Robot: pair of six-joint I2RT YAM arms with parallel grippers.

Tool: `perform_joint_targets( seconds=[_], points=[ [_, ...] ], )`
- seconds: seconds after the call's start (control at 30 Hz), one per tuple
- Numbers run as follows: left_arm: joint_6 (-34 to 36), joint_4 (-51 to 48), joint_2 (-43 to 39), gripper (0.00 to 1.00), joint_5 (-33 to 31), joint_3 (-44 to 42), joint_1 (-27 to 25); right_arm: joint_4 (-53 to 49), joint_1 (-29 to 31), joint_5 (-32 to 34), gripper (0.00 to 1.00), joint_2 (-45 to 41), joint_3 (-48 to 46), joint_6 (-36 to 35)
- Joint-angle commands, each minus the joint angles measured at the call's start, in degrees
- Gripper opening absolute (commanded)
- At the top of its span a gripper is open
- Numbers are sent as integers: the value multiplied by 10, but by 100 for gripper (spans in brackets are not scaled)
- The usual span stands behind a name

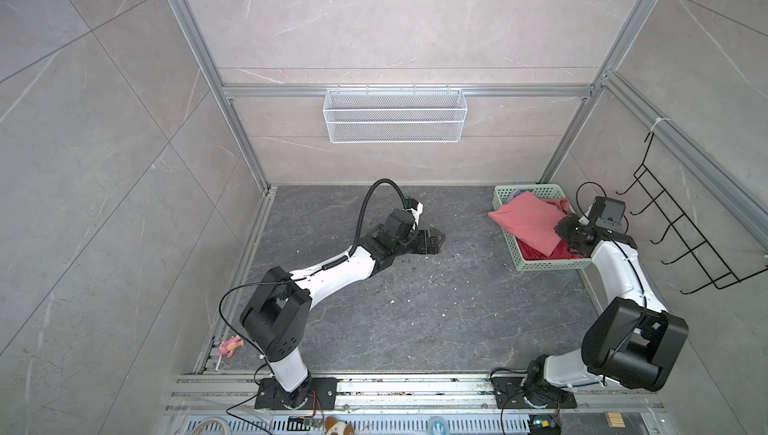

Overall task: Fold and stack the t-shirts
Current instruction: 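Grasp the pink t-shirt top with the right gripper and pull it out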

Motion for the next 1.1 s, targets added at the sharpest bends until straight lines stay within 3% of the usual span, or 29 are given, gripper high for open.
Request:
perform_joint_targets(
  seconds=[0.0,0.33,0.47,0.6,0.87,0.93,1.07],
  points=[
    [3,46,-37,97,10,-10,-3,-38,2,6,34,39,10,-4],
    [13,24,-36,97,-3,1,-3,-19,2,25,36,75,16,8],
    [2,25,-22,96,3,14,-3,-24,5,44,13,73,25,11],
    [-2,25,-10,96,6,24,-3,-53,10,65,0,60,51,-3],
    [2,30,-10,96,11,27,-2,-76,44,61,0,-9,71,-19],
    [6,32,-14,96,11,23,-3,-82,65,30,0,-37,85,-21],
    [16,44,-23,96,15,15,-2,-109,139,28,0,-81,145,-44]
  ],
)
